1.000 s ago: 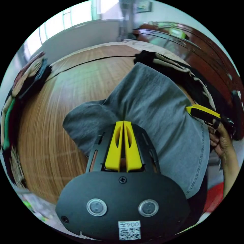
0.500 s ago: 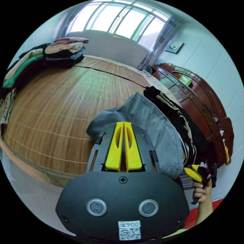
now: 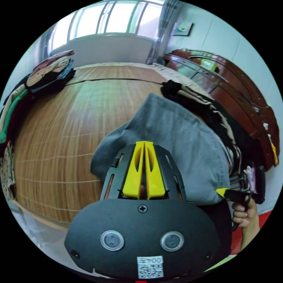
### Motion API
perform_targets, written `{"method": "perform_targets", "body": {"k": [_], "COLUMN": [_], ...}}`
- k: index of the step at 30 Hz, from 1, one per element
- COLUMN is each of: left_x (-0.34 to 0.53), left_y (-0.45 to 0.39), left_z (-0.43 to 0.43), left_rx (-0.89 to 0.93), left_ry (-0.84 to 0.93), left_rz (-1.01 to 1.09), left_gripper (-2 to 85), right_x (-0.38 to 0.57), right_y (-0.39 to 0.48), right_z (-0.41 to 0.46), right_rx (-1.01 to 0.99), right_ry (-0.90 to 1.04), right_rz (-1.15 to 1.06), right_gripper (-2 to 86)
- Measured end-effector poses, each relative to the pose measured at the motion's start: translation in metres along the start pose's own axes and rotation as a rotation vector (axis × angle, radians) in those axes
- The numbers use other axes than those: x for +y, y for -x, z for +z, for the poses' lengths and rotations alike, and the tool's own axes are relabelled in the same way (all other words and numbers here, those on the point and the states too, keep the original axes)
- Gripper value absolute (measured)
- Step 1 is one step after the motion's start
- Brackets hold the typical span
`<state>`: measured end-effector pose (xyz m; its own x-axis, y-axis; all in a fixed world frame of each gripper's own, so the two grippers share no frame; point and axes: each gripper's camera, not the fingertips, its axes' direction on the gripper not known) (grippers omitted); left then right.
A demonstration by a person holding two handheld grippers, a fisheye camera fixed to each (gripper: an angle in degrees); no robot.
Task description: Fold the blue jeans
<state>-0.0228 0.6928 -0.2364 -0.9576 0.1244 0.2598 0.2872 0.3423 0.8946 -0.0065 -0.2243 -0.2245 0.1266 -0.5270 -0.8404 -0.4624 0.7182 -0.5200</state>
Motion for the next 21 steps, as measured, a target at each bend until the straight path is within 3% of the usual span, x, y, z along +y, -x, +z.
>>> {"method": "perform_targets", "body": {"k": [1,6,9,11,13,17,21], "left_x": [0.002,-0.003,-0.022,-0.037,-0.055,-0.109,-0.159], "left_y": [0.009,0.033,0.009,-0.023,-0.057,-0.142,-0.176], "left_z": [0.004,-0.005,-0.040,-0.072,-0.077,-0.037,0.002], "left_rx": [-0.081,0.086,-0.055,-0.080,-0.039,-0.114,-0.161], "left_ry": [0.033,0.085,0.031,-0.134,-0.191,-0.148,-0.062], "left_rz": [-0.038,-0.123,-0.050,0.060,0.189,0.484,0.526], "left_gripper": [0.6,0.5,0.5,0.5,0.5,0.4,0.3], "right_x": [0.001,0.021,0.032,0.029,0.015,-0.040,-0.087], "right_y": [0.002,-0.012,-0.001,0.017,0.039,0.090,0.117], "right_z": [0.000,-0.009,-0.043,-0.061,-0.067,-0.038,0.004], "right_rx": [0.020,-0.111,-0.032,0.047,0.119,0.260,0.377], "right_ry": [0.002,0.000,-0.142,-0.256,-0.334,-0.371,-0.347], "right_rz": [-0.013,0.004,-0.043,-0.115,-0.191,-0.336,-0.412], "right_gripper": [3.7,5.0,5.0,5.0,5.1,6.1,6.0]}}
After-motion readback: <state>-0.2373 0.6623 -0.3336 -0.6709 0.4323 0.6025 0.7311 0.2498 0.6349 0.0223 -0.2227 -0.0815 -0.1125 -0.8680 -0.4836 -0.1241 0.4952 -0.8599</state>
